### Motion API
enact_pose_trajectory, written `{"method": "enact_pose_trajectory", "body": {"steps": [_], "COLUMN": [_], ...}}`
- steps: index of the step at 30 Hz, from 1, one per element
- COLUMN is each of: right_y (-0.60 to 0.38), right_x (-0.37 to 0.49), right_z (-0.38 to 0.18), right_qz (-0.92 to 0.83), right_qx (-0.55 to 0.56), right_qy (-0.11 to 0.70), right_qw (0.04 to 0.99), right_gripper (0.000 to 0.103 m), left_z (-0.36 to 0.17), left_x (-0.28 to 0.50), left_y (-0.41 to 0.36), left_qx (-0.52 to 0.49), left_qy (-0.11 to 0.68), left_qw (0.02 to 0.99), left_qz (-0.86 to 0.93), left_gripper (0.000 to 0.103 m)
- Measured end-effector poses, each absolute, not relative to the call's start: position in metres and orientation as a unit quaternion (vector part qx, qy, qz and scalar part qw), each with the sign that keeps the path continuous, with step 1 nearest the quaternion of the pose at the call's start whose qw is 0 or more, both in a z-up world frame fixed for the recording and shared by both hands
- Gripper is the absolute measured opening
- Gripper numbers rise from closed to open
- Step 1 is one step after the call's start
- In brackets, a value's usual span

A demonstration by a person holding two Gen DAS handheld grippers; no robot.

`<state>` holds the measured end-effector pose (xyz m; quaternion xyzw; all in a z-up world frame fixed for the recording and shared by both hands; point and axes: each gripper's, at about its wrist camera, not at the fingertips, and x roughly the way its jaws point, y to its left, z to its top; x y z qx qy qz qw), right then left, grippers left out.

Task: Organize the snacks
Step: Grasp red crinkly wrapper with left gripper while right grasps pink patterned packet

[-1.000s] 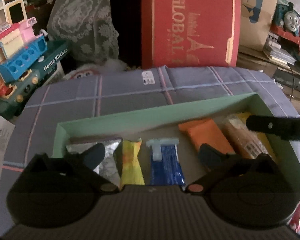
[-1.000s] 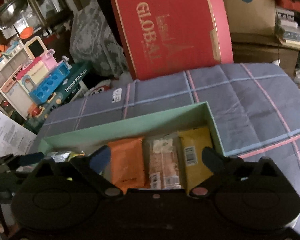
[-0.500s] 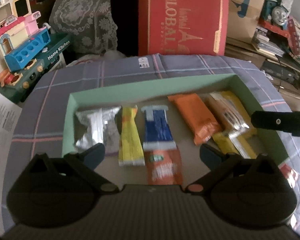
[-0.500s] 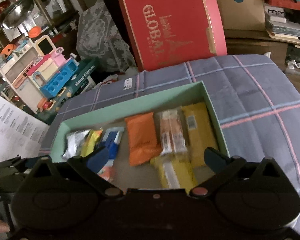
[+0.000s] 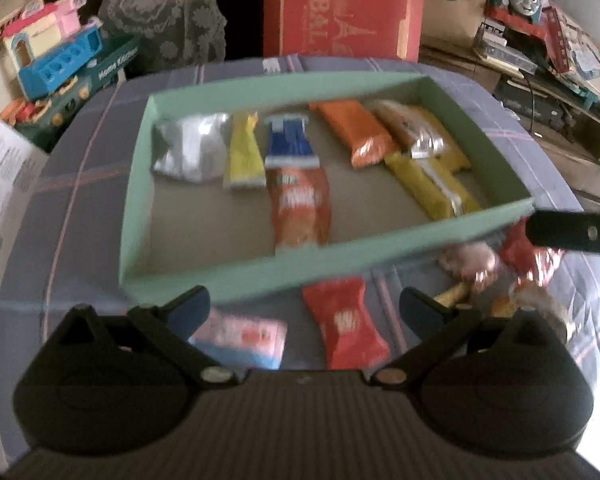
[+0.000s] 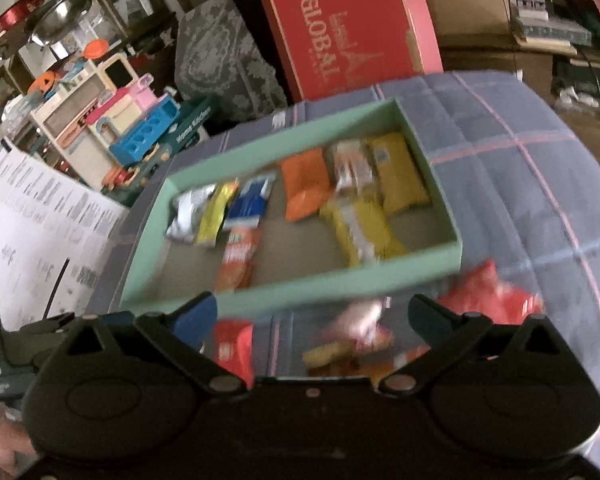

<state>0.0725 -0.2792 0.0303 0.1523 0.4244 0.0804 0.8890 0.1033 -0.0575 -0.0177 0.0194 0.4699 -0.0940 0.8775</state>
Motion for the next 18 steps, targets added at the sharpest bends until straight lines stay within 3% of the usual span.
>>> {"method": "enact_pose_trajectory", "body": {"steps": [14,18], "right_y": [-0.250,-0.243], "right_x": [0.001,-0.010], "right_z": [-0.030,-0.040], "right_qz": [0.100,0.079], "right_qx": [0.199,0.156], "right_qy": [0.480,0.484], "right_qw": [0.849,0.857], "right_gripper": [0.103,0.103], "left_z": [-0.040,-0.043], "left_x": [0.036,0.030], "left_y": [0.013,0.039], "left_qx": [-0.020,-0.042], "left_qy": [0.462,0.456], "left_qw": [0.887,0.889], "left_qz": [-0.026,0.005], "left_gripper": [0.103,0.103]}}
